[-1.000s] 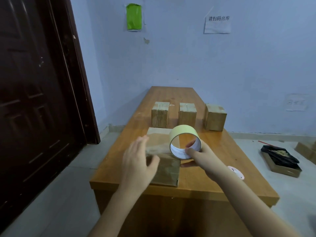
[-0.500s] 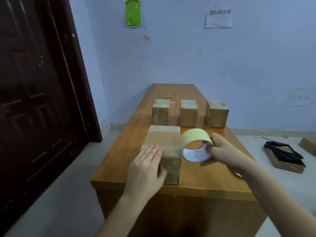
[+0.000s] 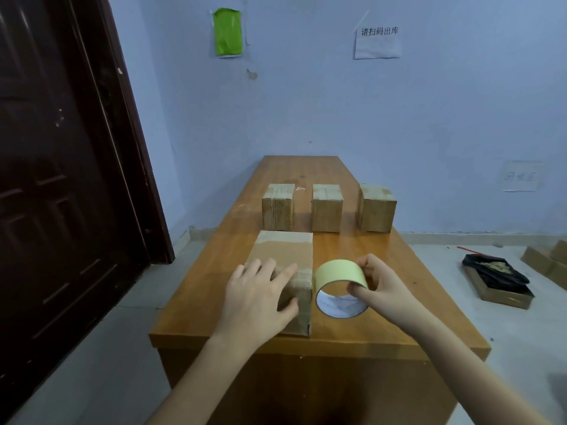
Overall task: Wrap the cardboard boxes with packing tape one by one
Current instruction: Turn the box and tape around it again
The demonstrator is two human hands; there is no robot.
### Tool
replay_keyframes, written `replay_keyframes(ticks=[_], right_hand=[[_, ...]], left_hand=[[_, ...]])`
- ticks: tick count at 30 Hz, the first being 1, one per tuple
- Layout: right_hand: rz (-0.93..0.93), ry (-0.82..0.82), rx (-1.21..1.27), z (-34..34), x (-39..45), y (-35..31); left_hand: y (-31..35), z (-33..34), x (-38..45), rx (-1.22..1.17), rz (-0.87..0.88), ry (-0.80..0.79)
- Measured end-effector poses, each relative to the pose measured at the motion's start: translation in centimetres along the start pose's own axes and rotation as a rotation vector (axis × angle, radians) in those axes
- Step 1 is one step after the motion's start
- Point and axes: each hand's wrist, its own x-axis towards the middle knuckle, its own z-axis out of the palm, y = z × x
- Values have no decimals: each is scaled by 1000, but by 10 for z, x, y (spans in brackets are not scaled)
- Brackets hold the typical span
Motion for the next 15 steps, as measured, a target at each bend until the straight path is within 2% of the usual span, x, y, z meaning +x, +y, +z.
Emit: replay_keyframes(ticks=[3, 7, 10, 15], right_hand=[[-44, -27, 35, -5, -2, 2], [-100, 53, 110, -6, -1, 0], [-159, 124, 142, -1, 3, 1], [-189, 136, 152, 2, 9, 15]], left_hand=[[0, 3, 1, 50, 23, 1], [9, 14, 8, 33, 78, -72], [9, 26, 7, 18, 99, -59], [6, 29, 6, -36, 76, -24]])
